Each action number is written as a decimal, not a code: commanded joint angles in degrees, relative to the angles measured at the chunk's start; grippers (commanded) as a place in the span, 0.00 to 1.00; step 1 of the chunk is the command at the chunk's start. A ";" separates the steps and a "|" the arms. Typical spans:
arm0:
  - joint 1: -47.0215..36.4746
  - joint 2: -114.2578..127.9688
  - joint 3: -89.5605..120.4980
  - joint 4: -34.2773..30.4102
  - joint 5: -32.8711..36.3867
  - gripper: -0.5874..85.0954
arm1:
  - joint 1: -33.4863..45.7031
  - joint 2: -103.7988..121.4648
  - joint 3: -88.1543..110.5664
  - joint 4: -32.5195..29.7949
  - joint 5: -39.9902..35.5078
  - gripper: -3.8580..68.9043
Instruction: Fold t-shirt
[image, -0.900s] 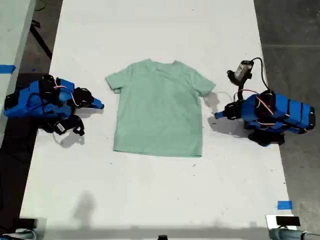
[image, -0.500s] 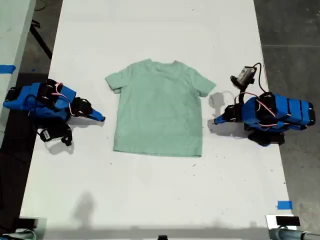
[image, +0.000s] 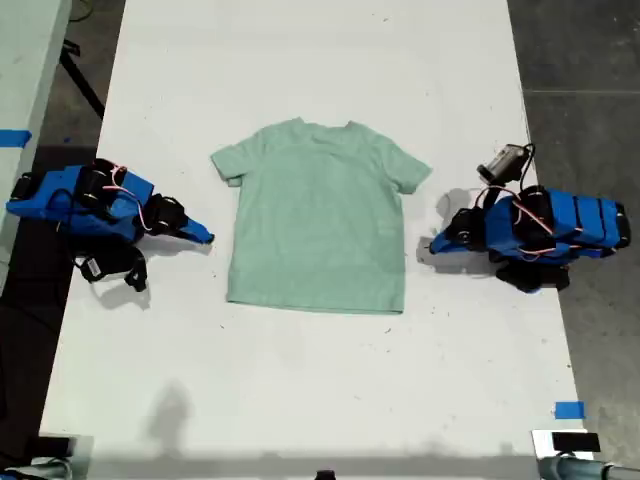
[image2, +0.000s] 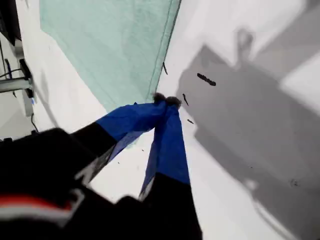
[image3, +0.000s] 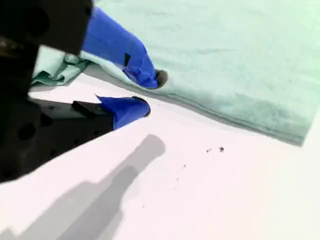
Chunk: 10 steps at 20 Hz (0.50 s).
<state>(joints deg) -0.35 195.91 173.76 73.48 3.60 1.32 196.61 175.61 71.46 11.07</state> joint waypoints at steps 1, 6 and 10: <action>-3.60 0.18 -1.05 -2.11 -5.71 0.01 | 1.58 0.18 -3.34 -3.25 0.18 0.03; -5.80 0.18 -4.66 -0.18 -24.26 0.02 | 9.67 0.18 -7.73 -9.93 -0.88 0.04; -10.63 -1.23 -9.58 -1.41 -18.11 0.01 | 15.64 -8.00 -17.93 -8.61 -7.56 0.04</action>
<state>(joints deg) -8.00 195.82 169.45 72.51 -17.40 14.50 193.62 165.67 63.46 7.03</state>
